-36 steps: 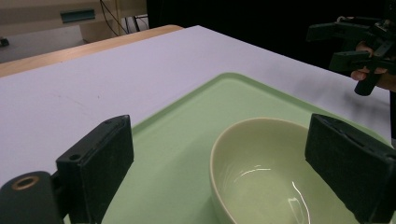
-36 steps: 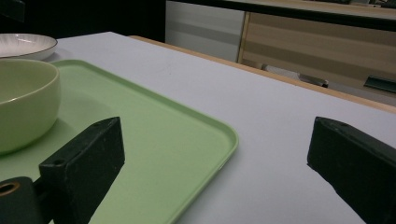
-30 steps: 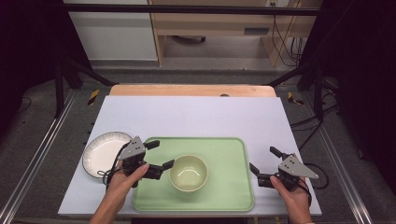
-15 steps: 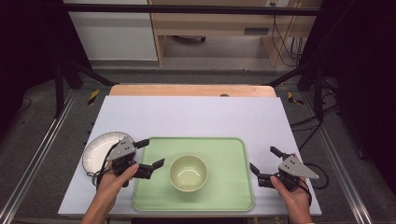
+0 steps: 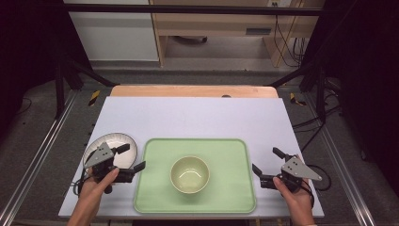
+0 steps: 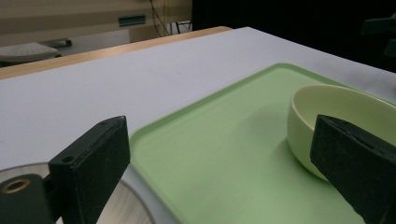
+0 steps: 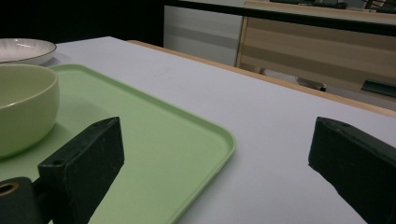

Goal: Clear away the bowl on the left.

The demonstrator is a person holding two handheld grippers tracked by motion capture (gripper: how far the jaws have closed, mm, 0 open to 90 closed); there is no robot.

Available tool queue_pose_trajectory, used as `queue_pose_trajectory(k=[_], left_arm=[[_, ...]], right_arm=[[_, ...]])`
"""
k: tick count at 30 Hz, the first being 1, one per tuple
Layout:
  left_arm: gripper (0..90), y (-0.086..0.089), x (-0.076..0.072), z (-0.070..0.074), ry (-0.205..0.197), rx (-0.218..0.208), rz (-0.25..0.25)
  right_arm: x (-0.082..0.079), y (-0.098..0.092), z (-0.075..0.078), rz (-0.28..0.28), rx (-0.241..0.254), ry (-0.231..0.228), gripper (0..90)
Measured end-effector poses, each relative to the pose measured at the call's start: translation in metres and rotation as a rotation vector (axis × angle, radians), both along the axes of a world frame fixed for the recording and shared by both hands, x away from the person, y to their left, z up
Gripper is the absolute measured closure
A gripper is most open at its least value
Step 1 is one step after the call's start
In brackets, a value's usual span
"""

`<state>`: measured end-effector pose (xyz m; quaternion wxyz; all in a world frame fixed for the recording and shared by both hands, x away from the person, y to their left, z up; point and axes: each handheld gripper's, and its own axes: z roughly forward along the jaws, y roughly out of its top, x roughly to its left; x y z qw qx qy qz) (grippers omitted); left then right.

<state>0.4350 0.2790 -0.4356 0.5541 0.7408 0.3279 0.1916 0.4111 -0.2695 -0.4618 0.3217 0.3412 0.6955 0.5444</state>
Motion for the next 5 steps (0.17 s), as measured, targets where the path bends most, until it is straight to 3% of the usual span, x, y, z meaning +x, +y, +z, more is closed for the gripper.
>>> queue_pose_trajectory(k=[5], left_arm=[[5.1,0.0166,-0.0001,0.0023,-0.01,-0.019,0.036]], right_arm=[[-0.0008,0.0004,0.001,0.004,-0.009,-0.005,3.5]])
